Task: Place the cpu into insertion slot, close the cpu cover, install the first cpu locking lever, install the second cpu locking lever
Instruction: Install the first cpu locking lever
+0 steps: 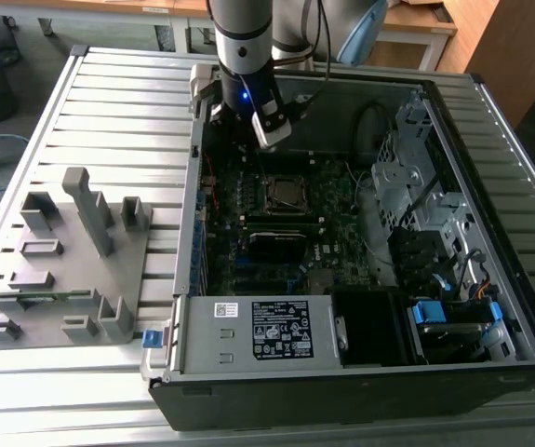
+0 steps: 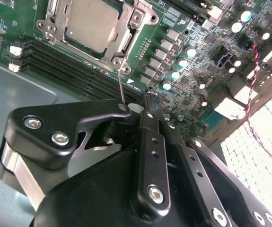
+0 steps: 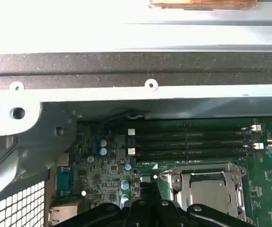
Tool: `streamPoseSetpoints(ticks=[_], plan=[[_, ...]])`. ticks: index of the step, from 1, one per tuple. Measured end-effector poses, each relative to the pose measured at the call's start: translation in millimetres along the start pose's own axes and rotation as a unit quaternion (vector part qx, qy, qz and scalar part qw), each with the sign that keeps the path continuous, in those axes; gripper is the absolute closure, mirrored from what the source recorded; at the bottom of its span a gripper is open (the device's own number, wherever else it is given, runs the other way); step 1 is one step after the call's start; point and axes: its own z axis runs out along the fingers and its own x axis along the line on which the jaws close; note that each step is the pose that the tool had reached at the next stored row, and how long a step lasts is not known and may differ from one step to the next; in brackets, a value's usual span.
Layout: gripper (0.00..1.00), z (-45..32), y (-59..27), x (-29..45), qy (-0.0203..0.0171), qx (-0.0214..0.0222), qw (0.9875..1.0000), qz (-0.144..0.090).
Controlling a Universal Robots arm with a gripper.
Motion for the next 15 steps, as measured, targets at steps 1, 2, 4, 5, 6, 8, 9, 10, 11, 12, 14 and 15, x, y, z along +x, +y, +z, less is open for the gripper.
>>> streamPoseSetpoints(ticks=[1, 2, 4, 5, 6, 8, 9, 10, 11, 12, 14, 15], plan=[[0.90, 0.0, -0.1, 1.0, 0.0000, 0.0000, 1.0000, 0.000], [0.90, 0.1, -0.2, 2.5, 0.0000, 0.0000, 1.0000, 0.000], [0.90, 0.3, -0.4, 5.5, -0.0001, 0.0000, 1.0000, 0.000], [0.90, 0.5, -0.4, 6.1, -0.0002, -0.0001, 1.0000, 0.000], [0.90, 0.4, -0.5, 6.3, -0.0004, -0.0021, 1.0000, 0.000], [0.90, 0.4, -0.5, 6.4, -0.0010, -0.0102, 0.9999, 0.001], [0.90, 0.4, -0.5, 6.4, -0.0010, -0.0142, 0.9999, 0.001], [0.90, 0.5, -0.5, 6.4, -0.0010, -0.0172, 0.9999, 0.001], [0.90, 0.4, -0.5, 6.4, -0.0009, -0.0185, 0.9998, 0.001], [0.90, 0.4, -0.4, 6.4, -0.0010, -0.0187, 0.9998, 0.001], [0.90, -1.3, -0.2, 6.3, -0.0010, -0.0187, 0.9998, 0.001], [0.90, -2.7, 0.0, 6.2, -0.0009, -0.0187, 0.9998, 0.001]])
